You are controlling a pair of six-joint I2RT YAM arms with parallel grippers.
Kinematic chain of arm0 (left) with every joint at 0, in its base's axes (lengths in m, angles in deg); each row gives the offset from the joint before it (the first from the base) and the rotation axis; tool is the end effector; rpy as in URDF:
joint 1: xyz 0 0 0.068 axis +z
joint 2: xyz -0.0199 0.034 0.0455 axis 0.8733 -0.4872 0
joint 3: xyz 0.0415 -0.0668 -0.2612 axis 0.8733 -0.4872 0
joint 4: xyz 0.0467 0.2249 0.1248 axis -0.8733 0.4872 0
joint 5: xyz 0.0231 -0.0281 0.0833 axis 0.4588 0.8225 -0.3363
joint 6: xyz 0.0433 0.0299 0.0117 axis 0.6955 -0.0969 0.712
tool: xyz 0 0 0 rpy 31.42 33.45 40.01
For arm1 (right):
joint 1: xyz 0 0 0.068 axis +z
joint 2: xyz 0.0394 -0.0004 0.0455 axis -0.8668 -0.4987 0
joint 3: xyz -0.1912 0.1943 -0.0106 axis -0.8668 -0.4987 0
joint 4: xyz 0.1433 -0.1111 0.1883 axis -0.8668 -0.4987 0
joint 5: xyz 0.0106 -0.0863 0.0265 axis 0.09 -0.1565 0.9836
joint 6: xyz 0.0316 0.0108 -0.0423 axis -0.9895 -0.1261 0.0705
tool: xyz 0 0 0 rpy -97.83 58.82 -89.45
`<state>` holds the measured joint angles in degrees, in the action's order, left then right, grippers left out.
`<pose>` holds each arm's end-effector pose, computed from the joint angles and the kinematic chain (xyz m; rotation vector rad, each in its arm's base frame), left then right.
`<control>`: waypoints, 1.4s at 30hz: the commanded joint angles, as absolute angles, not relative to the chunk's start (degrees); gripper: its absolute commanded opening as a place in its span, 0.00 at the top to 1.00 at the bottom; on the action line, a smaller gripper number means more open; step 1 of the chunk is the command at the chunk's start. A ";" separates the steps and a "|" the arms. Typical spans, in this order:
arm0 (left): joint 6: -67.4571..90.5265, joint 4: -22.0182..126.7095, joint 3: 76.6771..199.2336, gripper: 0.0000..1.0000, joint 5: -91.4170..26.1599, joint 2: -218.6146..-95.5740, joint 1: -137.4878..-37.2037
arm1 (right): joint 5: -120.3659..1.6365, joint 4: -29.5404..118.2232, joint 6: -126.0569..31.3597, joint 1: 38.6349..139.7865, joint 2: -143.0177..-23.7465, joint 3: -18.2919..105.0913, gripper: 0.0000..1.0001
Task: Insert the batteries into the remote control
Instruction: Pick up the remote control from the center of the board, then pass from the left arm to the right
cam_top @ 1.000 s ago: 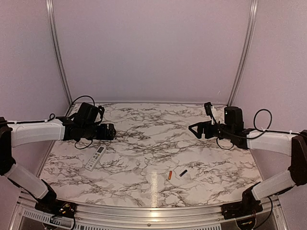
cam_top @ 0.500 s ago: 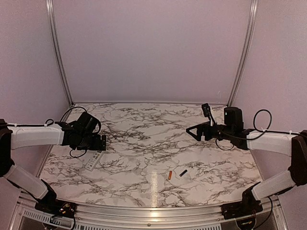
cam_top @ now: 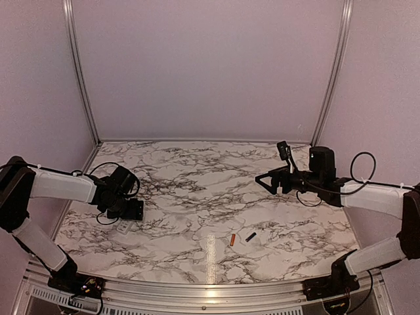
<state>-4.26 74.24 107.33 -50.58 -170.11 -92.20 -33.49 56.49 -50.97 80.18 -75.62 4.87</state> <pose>0.2312 -0.1338 0.1395 0.0468 2.7044 -0.0739 0.2483 0.1118 0.2269 -0.5551 1.9671 0.9218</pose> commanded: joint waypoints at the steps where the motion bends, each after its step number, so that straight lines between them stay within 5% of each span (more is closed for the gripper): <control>1: -3.52 70.81 104.99 0.23 -45.55 -171.39 -92.05 | -31.46 56.25 -50.82 80.83 -74.73 4.86 0.01; 21: -0.98 66.10 103.33 0.86 -37.61 -168.40 -99.37 | -26.66 57.64 -51.59 81.20 -76.43 5.77 0.01; 30: 4.38 57.73 109.43 0.91 -11.13 -163.43 -105.54 | -21.72 53.09 -50.71 88.39 -75.53 7.05 0.01; 42: 9.88 55.27 119.22 0.90 -0.05 -162.72 -119.87 | -12.93 52.82 -56.12 100.33 -70.85 8.98 0.02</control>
